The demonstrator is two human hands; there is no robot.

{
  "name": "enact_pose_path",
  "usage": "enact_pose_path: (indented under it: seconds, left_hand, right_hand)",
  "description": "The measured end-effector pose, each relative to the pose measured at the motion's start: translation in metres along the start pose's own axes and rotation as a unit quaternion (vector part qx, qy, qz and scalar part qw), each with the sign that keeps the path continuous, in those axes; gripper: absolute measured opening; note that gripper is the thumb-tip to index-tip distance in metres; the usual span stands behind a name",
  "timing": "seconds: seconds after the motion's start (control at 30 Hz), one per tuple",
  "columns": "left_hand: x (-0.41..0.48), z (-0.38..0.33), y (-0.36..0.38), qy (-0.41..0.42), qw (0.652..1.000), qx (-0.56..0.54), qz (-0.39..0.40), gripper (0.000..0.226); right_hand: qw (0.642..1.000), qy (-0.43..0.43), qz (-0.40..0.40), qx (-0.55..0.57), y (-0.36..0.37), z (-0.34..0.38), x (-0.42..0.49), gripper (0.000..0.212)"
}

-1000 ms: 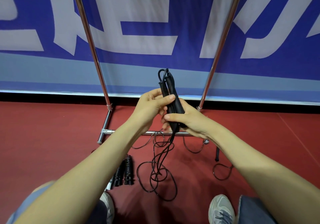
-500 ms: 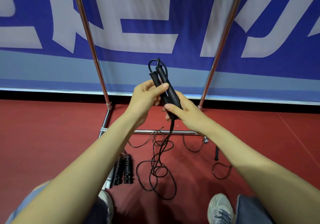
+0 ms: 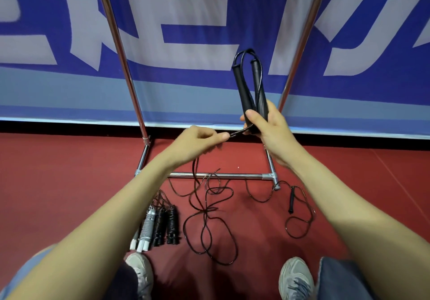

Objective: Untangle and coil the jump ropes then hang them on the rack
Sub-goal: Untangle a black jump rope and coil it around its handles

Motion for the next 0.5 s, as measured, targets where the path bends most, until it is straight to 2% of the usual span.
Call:
enact_pose_path:
  seconds: [0.07, 0.17, 0.27, 0.4, 0.5]
  left_hand:
    - [-0.001, 0.005, -0.012, -0.012, 0.999, 0.031, -0.005, 0.042]
    - [-0.001, 0.007, -0.026, -0.015, 0.999, -0.042, 0.019, 0.026]
    - [0.001, 0.01, -0.031, -0.028, 0.993, -0.092, 0.063, 0.008]
    - [0.002, 0.014, -0.038, -0.024, 0.989, -0.083, 0.12, 0.01]
    - [-0.003, 0.018, -0.028, -0.07, 0.976, -0.005, 0.204, 0.008]
  right_hand:
    - [0.999, -0.001, 0.032, -0.026, -0.005, 0.003, -0.002, 0.014]
    - [0.99, -0.018, 0.13, -0.058, -0.007, 0.013, -0.012, 0.017]
    - [0.965, -0.032, 0.235, -0.114, -0.003, 0.02, -0.024, 0.025]
    - [0.9, -0.048, 0.385, -0.197, 0.01, 0.025, -0.044, 0.033]
    - [0.82, -0.047, 0.474, -0.318, 0.023, 0.017, -0.055, 0.039]
Point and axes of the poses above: each hand's wrist, its own x-axis towards the middle knuckle, its own y-axis out of the palm, z = x × y, the point moved 4 cm from there along x, towards the middle knuckle, and after that the axes turned 15 degrees about -x, right-handed, at the moved point
